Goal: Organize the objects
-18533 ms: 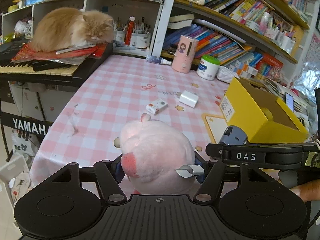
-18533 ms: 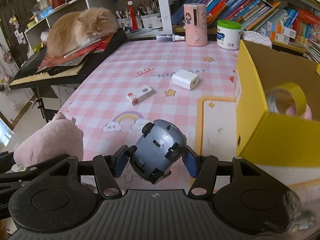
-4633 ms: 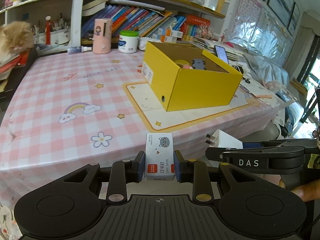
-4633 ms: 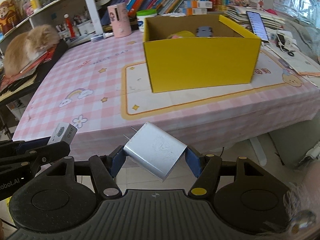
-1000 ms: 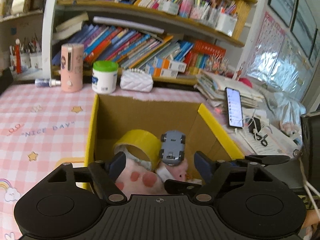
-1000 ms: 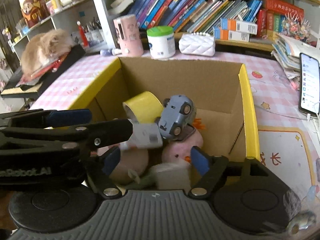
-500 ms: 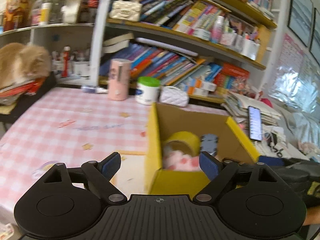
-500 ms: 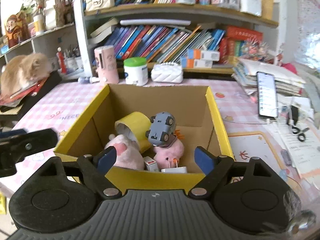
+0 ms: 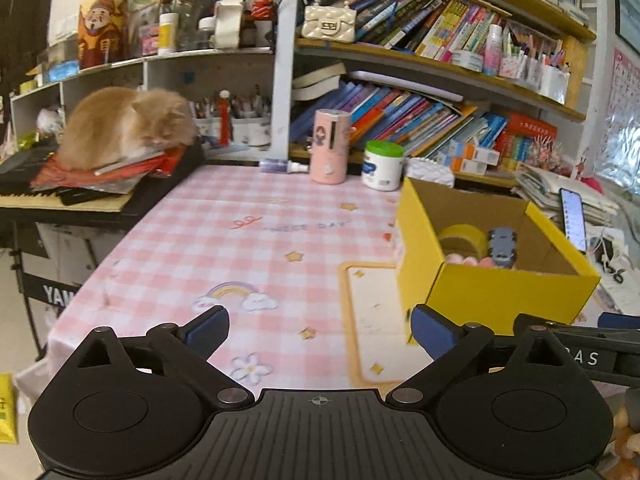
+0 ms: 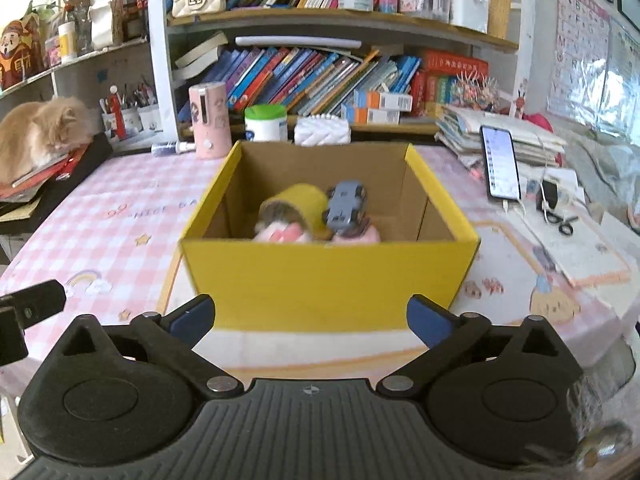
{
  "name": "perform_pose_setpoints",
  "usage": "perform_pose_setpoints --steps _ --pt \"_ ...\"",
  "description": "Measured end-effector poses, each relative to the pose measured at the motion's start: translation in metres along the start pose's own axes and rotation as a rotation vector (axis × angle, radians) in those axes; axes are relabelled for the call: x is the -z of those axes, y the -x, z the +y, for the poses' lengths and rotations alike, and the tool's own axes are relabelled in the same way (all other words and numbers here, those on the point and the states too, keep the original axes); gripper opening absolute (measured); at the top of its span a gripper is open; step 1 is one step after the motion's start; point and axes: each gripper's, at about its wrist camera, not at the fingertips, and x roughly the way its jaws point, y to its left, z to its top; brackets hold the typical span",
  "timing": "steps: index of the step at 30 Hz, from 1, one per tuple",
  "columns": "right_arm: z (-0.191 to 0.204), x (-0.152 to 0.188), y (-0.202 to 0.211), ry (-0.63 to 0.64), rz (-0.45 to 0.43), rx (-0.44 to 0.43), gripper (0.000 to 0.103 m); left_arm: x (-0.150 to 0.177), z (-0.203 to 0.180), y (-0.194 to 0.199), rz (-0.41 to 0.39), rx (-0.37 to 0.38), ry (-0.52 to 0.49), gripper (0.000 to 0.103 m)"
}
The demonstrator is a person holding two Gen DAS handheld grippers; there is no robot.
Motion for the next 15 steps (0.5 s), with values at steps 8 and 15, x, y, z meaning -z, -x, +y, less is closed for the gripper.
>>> perform_pose_setpoints --steps 8,15 --pt "0.024 0.025 0.021 0.019 0.016 0.029 0.103 0.021 0.015 0.016 0.046 -0.027 0.006 0.099" --pt "0.033 0.045 0.029 0.029 0.047 0.036 0.103 0.035 0.017 0.022 0.079 -0.035 -0.006 0.099"
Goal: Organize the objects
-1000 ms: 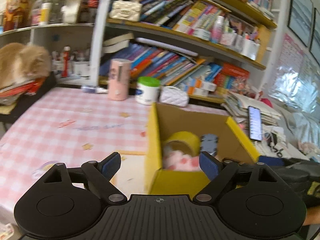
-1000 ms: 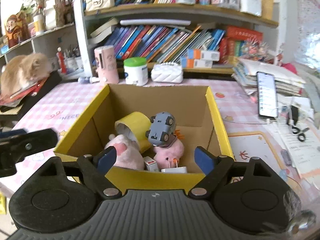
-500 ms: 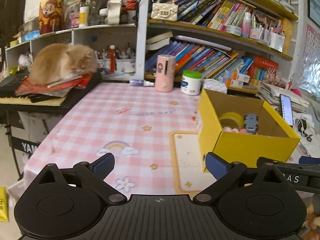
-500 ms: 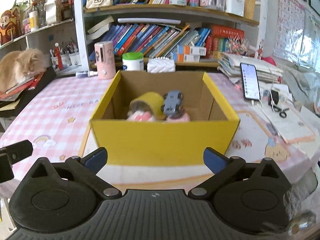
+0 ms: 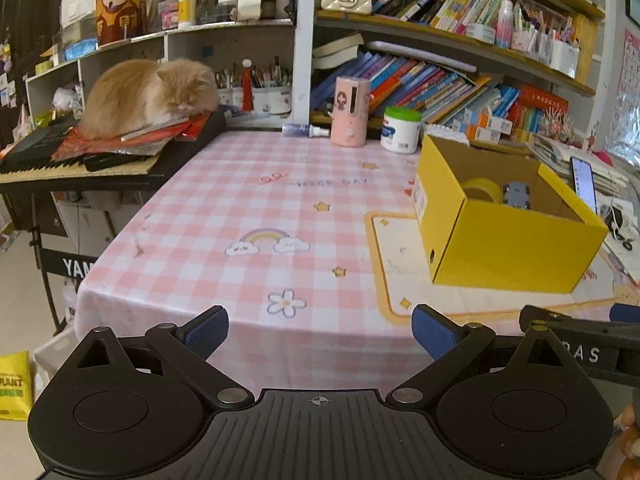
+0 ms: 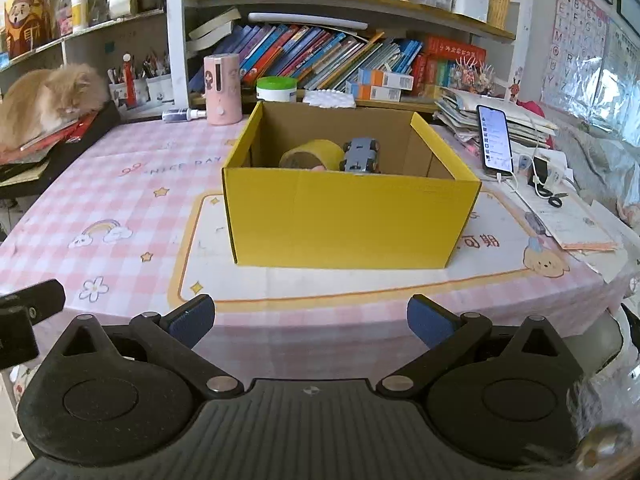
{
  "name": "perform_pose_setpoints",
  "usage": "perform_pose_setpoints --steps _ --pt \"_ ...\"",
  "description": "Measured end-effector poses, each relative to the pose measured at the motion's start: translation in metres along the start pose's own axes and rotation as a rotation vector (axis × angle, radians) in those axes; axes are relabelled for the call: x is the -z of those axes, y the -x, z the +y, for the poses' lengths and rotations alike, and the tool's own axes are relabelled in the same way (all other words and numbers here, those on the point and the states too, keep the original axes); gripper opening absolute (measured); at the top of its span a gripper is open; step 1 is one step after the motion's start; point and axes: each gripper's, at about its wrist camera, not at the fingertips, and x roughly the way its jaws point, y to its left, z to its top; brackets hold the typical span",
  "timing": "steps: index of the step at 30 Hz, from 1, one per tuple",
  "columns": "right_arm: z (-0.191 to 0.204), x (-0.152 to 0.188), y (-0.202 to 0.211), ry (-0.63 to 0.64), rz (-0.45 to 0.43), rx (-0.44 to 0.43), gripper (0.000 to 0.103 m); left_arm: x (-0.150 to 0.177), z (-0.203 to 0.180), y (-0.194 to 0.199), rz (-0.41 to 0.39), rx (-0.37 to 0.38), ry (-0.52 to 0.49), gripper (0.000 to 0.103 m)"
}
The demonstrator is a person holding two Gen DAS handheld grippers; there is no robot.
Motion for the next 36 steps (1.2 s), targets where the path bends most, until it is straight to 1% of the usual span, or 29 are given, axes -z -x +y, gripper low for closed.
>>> perform_pose_setpoints --steps 11,21,36 --pt "0.011 0.015 0.002 -0.003 0.045 -0.008 0.103 0.01 0.001 0.005 0.017 -0.013 -0.03 0.1" --pt "0.015 0.018 0.006 0.014 0.054 -0.014 0.103 0.013 -0.003 0.004 0.035 -0.032 -0.047 0.1" --pt "0.014 0.021 0.005 0.013 0.072 0.012 0.103 0.017 -0.009 0.003 0.05 -0.077 -0.071 0.1"
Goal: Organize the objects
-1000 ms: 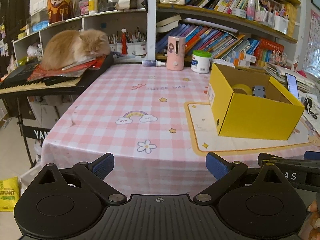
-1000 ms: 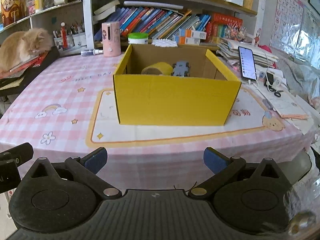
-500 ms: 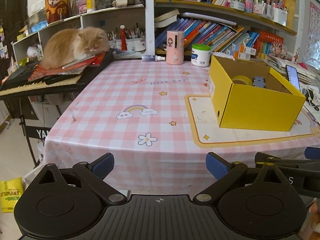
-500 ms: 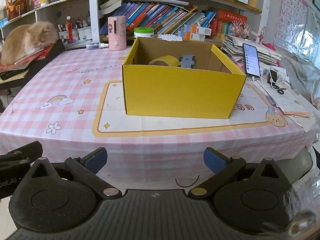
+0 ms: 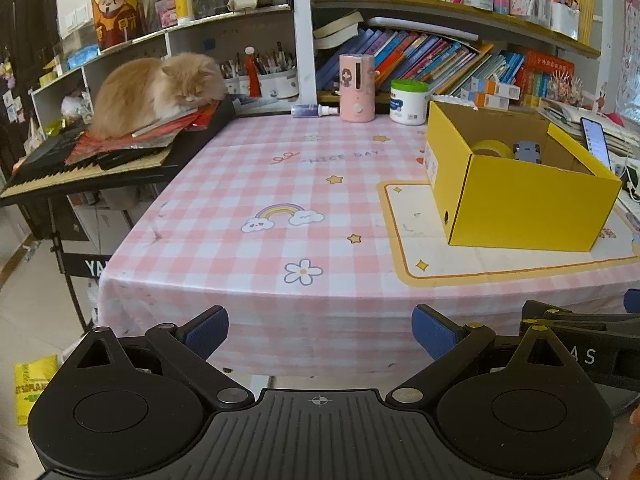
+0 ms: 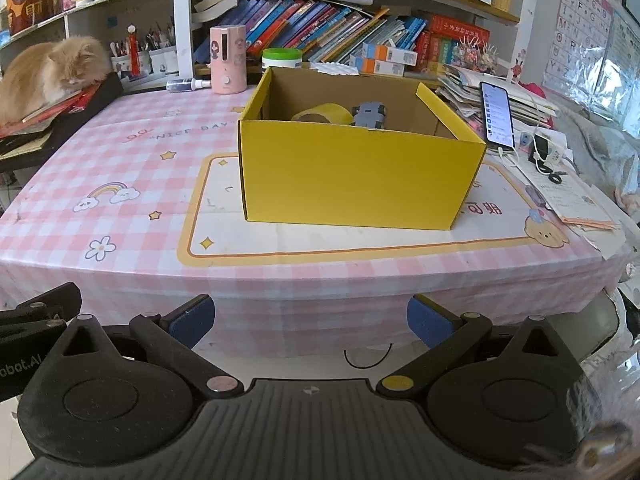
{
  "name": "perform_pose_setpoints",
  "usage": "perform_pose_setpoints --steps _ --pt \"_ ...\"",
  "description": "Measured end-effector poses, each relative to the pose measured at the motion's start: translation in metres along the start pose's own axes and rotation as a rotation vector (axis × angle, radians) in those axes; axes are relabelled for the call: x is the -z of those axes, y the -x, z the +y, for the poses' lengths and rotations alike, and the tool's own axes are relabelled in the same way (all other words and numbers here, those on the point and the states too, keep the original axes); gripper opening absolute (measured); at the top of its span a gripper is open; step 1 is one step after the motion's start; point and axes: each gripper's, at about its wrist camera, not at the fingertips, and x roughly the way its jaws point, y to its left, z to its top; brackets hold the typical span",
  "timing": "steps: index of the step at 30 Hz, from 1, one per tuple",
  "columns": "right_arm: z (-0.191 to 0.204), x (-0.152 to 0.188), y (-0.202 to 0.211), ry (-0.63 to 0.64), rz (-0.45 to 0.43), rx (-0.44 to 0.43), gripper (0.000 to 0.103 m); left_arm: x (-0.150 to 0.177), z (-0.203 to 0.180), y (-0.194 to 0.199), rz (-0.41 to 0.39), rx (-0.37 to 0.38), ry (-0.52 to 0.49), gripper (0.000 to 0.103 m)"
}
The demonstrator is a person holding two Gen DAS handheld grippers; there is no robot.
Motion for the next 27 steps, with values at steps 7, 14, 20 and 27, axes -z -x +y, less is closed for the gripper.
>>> perform_pose_setpoints --steps 7,14,20,27 --pt "0.001 0.0002 -0.0008 0.005 0.004 0.011 0.103 -0.0006 -0.001 -0.0011 0.004 -0.008 -0.005 0.1" --pt "0.0017 0.0006 -0.002 0.005 0.013 0.014 0.103 -0.0003 -0.002 -0.0015 0.006 -0.017 -0.009 0.1" --pt "0.0022 0.0007 -0.0021 0.008 0.014 0.021 0.103 -0.0003 -0.002 -0.0026 0.011 -0.014 -0.004 0.1" --pt "0.0022 0.0 -0.0035 0.009 0.017 0.031 0.103 -0.0001 -0.0015 -0.0044 0.018 -0.009 -0.002 0.1"
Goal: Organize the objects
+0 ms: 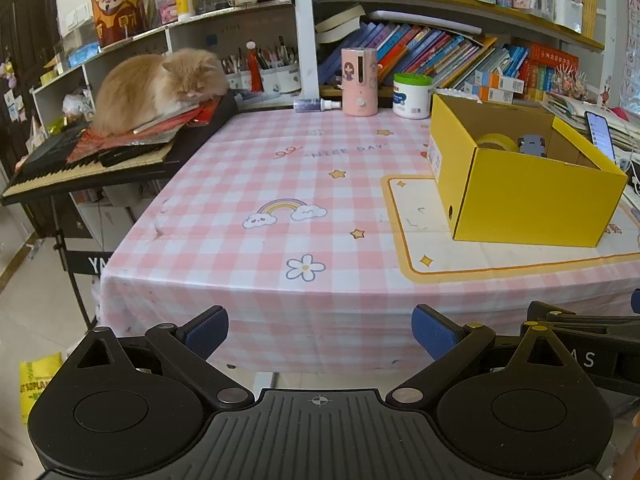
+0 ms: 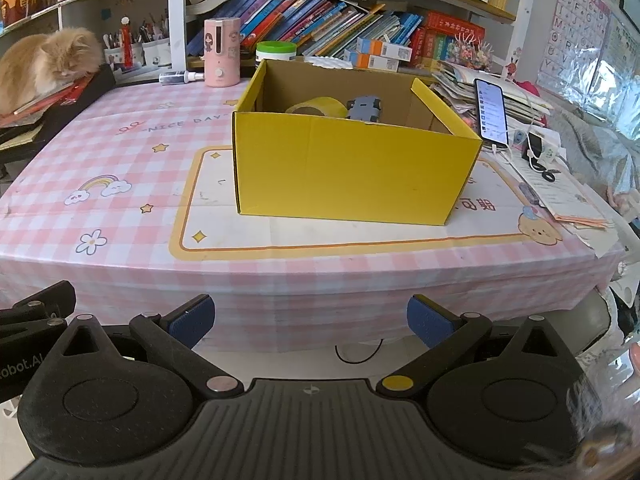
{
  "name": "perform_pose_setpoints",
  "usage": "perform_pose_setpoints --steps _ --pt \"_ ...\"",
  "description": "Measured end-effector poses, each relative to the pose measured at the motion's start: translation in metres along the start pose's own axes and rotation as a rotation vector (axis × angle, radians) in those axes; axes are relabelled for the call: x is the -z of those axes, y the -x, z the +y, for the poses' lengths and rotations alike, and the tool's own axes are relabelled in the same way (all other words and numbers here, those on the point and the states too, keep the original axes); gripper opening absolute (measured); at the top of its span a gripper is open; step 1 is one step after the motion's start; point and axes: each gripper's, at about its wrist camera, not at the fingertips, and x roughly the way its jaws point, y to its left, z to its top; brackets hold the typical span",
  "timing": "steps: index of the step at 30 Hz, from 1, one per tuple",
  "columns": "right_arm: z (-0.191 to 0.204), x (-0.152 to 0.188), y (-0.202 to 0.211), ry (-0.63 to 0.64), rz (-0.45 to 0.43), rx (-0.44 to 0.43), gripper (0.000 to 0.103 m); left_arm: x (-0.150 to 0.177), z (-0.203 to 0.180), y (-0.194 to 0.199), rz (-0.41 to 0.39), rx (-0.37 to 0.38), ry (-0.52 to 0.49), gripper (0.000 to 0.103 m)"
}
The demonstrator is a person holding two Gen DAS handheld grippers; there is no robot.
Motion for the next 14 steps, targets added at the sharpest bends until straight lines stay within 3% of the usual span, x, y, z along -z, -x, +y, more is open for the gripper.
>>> perform_pose_setpoints --steps 14 --pt "-0.0006 -0.001 -0.0032 0.002 0.005 0.003 0.103 -0.0004 -0.0024 -0.0034 0.014 -0.021 -0.014 0.1"
